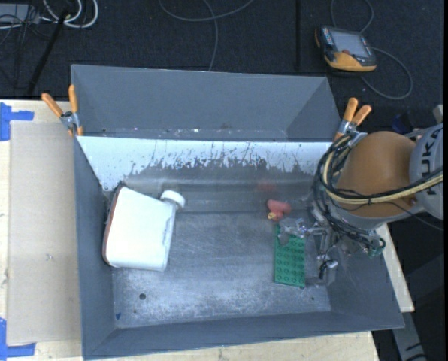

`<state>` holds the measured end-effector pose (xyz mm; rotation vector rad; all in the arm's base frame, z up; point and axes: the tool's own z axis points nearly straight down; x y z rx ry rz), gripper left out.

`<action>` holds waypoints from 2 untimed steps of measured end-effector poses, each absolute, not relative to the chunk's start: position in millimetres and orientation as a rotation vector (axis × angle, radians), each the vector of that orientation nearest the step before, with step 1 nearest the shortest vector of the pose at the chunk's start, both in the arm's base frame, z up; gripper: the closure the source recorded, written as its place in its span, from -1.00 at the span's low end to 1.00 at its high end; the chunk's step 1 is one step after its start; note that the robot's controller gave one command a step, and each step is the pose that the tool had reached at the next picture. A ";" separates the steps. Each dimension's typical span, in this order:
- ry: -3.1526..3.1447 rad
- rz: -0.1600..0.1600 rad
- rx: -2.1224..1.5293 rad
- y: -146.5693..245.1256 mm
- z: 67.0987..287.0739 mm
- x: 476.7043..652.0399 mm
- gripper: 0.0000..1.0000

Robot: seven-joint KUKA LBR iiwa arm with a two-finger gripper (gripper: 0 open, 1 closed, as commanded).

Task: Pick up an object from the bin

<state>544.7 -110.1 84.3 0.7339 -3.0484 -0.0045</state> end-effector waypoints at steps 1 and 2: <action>-3.052 -0.003 0.737 -109.6 85.7 546.0 1.00; -3.051 -0.003 0.738 -109.5 85.7 546.1 -1.00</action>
Offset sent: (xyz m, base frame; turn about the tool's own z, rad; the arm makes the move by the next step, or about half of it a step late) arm 0.0000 0.0000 0.0000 0.0000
